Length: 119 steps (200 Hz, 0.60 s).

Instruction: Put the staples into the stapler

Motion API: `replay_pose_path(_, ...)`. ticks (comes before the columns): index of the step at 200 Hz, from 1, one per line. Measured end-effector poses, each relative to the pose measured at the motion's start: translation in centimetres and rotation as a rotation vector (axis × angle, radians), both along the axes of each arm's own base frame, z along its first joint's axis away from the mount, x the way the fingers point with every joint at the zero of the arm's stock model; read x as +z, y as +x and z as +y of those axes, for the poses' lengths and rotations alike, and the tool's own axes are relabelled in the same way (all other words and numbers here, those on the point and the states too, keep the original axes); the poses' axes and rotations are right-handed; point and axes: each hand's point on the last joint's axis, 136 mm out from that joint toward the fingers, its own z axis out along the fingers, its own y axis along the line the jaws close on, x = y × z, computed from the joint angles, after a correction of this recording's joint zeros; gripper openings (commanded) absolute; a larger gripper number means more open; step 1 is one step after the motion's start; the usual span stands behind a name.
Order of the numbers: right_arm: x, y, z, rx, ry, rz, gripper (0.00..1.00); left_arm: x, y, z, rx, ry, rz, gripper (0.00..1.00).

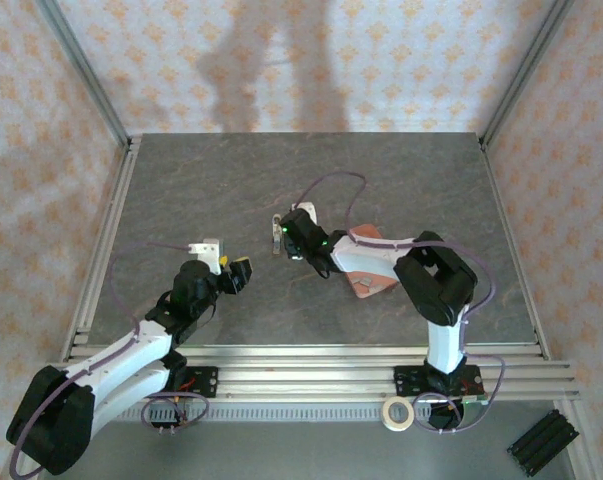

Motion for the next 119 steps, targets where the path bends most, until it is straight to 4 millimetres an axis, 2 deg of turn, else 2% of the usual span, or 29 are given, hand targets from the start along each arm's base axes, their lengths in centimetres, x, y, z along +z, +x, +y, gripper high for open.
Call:
replay_pose_path(33,-0.75,-0.05,-0.07,-0.001,-0.012,0.011,0.16,-0.02,-0.01,0.00,0.000,0.000,0.000,0.66)
replay_pose_path(119,-0.84,-0.05,-0.12,-0.007,-0.011,0.014,0.16,0.00,0.00,0.00,0.000,0.000,0.000,0.66)
